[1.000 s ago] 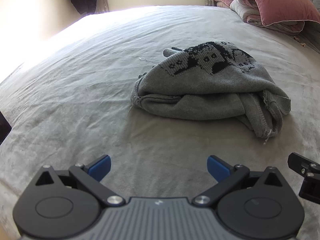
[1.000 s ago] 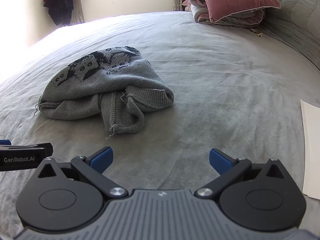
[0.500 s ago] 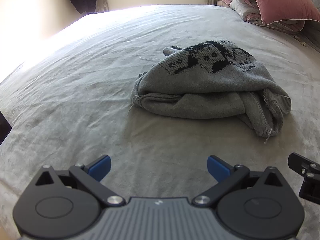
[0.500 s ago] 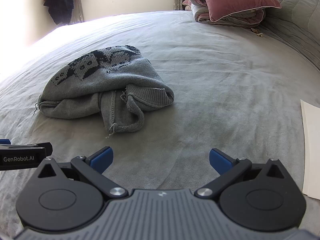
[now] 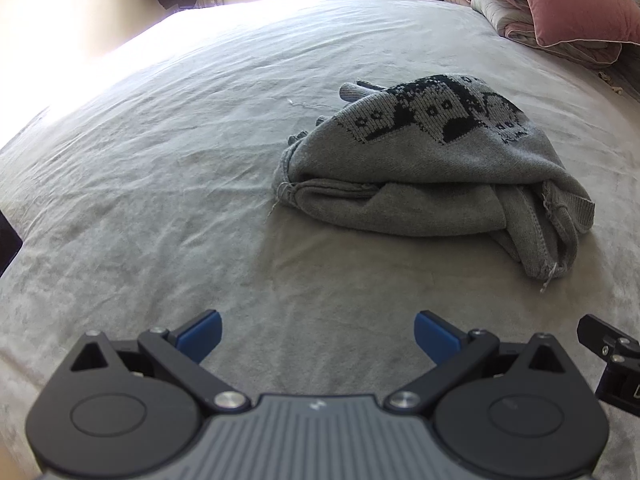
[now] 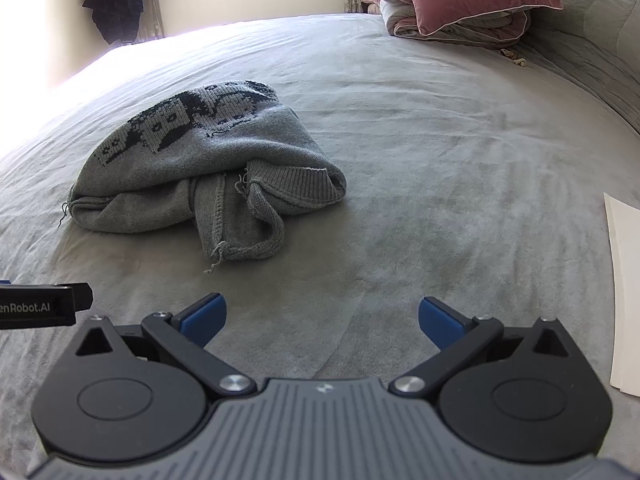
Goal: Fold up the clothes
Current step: 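Lower both grippers onto the sweater and close them on its fabric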
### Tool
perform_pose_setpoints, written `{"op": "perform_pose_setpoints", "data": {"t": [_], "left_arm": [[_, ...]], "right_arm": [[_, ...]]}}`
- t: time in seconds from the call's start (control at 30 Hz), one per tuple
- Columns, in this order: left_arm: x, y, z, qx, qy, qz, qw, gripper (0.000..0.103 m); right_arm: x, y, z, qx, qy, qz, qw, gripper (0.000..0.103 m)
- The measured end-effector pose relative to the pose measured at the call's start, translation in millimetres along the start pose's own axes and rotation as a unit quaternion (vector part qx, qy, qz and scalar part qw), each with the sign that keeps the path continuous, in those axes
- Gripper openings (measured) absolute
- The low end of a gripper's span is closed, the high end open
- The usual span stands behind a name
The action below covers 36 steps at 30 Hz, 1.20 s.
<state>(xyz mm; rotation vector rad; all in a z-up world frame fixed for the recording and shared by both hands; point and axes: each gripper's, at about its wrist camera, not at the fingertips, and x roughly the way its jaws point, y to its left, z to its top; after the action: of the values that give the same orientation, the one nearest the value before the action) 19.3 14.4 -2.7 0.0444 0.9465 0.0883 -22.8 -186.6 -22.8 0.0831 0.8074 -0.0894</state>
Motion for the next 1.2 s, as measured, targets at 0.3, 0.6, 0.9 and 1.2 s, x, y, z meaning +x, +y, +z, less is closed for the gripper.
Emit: {"op": "perform_pose_setpoints", "data": {"t": [0.3, 0.6, 0.9, 1.2], "left_arm": [[18.6, 11.7, 37.9, -0.016, -0.005, 0.006, 0.9998, 0.103], [70.7, 10.9, 35.5, -0.004, -0.006, -0.027, 0.9996, 0.103], [74.6, 11.5, 33.8, 0.018, -0.028, -0.039, 0.9987, 0.103], [51.3, 6.6, 39.1, 0.044, -0.059, -0.078, 0.9942, 0.089]], "right_arm": [[13.0, 6.2, 50.6, -0.035, 0.015, 0.029, 0.999, 0.103], [74.2, 3.4, 55.5, -0.016, 0.01, 0.113, 0.993, 0.103], [84.4, 7.8, 59.0, -0.077, 0.03, 0.126, 0.989, 0.103], [67.1, -9.0, 67.5, -0.014, 0.022, 0.158, 0.987, 0.036]]}}
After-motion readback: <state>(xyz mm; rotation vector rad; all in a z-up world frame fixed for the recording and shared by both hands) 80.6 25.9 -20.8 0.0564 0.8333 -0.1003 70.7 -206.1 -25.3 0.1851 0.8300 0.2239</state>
